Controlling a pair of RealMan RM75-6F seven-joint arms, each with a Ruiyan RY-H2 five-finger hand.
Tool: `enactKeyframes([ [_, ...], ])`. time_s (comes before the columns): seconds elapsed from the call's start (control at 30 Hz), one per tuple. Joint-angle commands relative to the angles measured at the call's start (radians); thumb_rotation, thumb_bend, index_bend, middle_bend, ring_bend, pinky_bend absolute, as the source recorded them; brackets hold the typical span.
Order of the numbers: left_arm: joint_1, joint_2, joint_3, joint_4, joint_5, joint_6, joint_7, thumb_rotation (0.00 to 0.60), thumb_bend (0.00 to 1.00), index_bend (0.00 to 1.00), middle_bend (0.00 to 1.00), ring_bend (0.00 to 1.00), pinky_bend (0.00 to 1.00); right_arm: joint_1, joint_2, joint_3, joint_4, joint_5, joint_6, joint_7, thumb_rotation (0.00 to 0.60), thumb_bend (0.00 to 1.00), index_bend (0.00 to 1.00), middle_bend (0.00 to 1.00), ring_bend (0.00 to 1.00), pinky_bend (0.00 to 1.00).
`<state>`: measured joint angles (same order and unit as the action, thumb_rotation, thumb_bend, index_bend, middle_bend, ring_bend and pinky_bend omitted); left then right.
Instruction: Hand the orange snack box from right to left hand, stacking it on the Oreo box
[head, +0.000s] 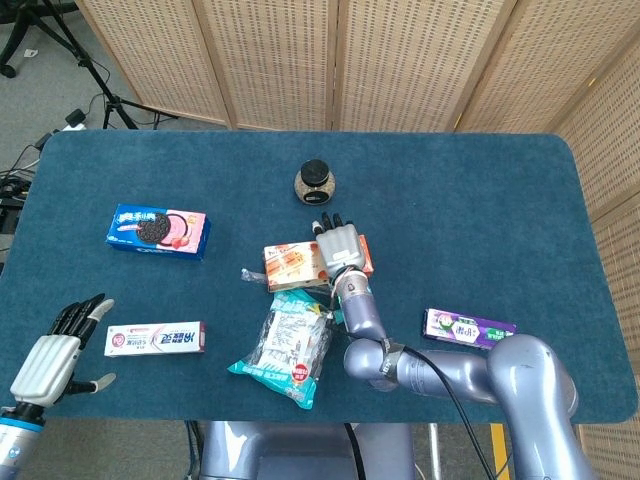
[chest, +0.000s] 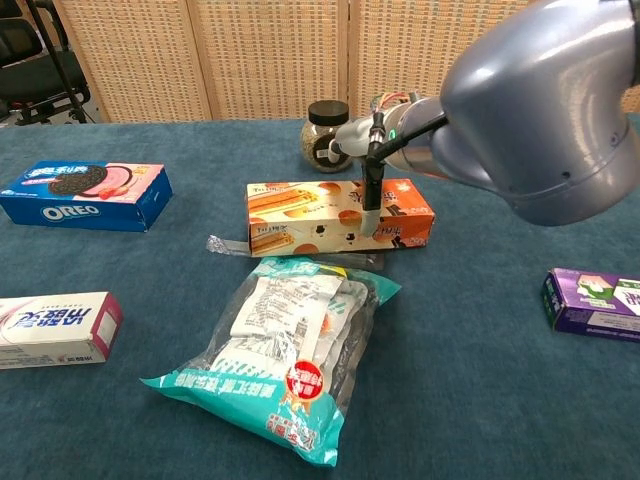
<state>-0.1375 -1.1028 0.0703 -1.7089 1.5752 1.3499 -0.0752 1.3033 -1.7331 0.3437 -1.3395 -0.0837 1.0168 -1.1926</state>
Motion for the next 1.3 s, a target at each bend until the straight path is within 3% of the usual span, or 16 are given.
enactKeyframes([
  [0.03, 0.001, 0.0, 0.0, 0.0, -0.001, 0.001, 0.0, 0.6, 0.14, 0.03, 0.0, 0.0, 0.0, -0.006, 0.014, -0.011, -0.013, 0.007, 0.006, -0.002, 0.6, 0.0, 0.0, 0.0, 0.0, 0.17],
  [0.23, 0.003, -0.001, -0.002, 0.001, -0.001, 0.008, 0.003, 0.6, 0.14, 0.03, 0.0, 0.0, 0.0, -0.032, 0.066, -0.042, -0.061, -0.01, 0.03, 0.006, 0.6, 0.0, 0.0, 0.0, 0.0, 0.17],
  [0.43, 0.005, -0.005, -0.003, 0.0, -0.004, 0.01, 0.017, 0.6, 0.14, 0.03, 0.0, 0.0, 0.0, -0.127, 0.21, -0.096, -0.228, -0.138, 0.087, 0.092, 0.6, 0.0, 0.0, 0.0, 0.0, 0.17],
  [0.57, 0.005, -0.009, -0.002, -0.006, -0.003, 0.008, 0.036, 0.6, 0.14, 0.03, 0.0, 0.0, 0.0, -0.223, 0.316, -0.153, -0.358, -0.271, 0.109, 0.196, 0.6, 0.0, 0.0, 0.0, 0.0, 0.17],
  [0.73, 0.006, -0.019, 0.0, -0.007, -0.01, 0.002, 0.075, 0.6, 0.14, 0.03, 0.0, 0.0, 0.0, -0.388, 0.433, -0.244, -0.457, -0.537, 0.125, 0.421, 0.6, 0.0, 0.0, 0.0, 0.0, 0.17],
  [0.97, 0.008, -0.043, 0.003, -0.005, -0.01, 0.0, 0.127, 0.6, 0.14, 0.03, 0.0, 0.0, 0.0, -0.619, 0.499, -0.373, -0.396, -0.912, 0.239, 0.74, 0.6, 0.0, 0.0, 0.0, 0.0, 0.17],
  [1.17, 0.008, -0.065, -0.002, -0.014, -0.024, -0.006, 0.187, 0.6, 0.14, 0.03, 0.0, 0.0, 0.0, -0.816, 0.519, -0.48, -0.299, -1.087, 0.395, 0.921, 0.6, 0.0, 0.0, 0.0, 0.0, 0.17],
  [1.3, 0.003, -0.072, -0.015, -0.034, -0.048, -0.014, 0.213, 0.6, 0.14, 0.03, 0.0, 0.0, 0.0, -0.904, 0.519, -0.509, -0.253, -1.184, 0.478, 0.999, 0.6, 0.0, 0.0, 0.0, 0.0, 0.17],
])
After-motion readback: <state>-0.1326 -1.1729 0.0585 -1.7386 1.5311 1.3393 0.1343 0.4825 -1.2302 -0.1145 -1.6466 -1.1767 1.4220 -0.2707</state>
